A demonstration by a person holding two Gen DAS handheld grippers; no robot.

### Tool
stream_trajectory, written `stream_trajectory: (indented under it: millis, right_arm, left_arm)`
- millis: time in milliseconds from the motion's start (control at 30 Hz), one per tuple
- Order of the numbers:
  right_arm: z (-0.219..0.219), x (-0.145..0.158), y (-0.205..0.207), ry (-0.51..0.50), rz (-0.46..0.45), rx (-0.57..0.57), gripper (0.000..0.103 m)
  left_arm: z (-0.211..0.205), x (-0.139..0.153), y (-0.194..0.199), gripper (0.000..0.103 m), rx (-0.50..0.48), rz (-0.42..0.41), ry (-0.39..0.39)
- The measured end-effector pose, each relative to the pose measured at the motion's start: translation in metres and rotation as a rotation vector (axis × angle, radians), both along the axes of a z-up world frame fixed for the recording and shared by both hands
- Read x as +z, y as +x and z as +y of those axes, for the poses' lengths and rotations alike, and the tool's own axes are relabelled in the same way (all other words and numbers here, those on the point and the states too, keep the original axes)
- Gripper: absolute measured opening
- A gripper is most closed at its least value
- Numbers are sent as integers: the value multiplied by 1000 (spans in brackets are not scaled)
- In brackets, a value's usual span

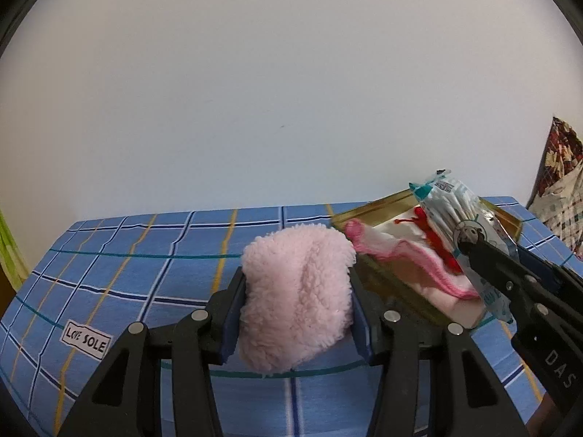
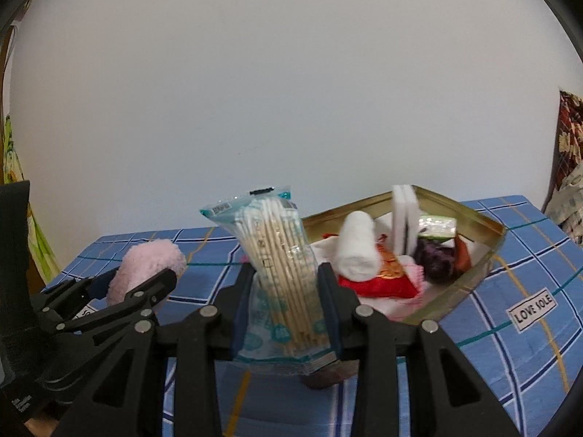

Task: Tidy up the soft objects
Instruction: 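Carry the pink puff with the left gripper while the right carries the swab packet over the tray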

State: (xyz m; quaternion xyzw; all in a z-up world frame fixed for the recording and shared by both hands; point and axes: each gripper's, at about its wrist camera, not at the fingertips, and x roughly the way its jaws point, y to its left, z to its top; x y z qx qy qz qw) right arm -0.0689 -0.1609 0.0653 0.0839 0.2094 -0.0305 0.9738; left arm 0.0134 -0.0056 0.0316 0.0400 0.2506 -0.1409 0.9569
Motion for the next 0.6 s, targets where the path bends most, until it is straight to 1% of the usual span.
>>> stream_trajectory:
  millis: [333,600]
  right_arm:
    - [-34,13,-21,-6,-20,-71,35]
    - [-60,21,-33,-10,-34,-130,35]
  left_arm:
    - [-28,5,-9,53,-43,-21,-3]
    - [-45,6,-8,53,-78,-37,5]
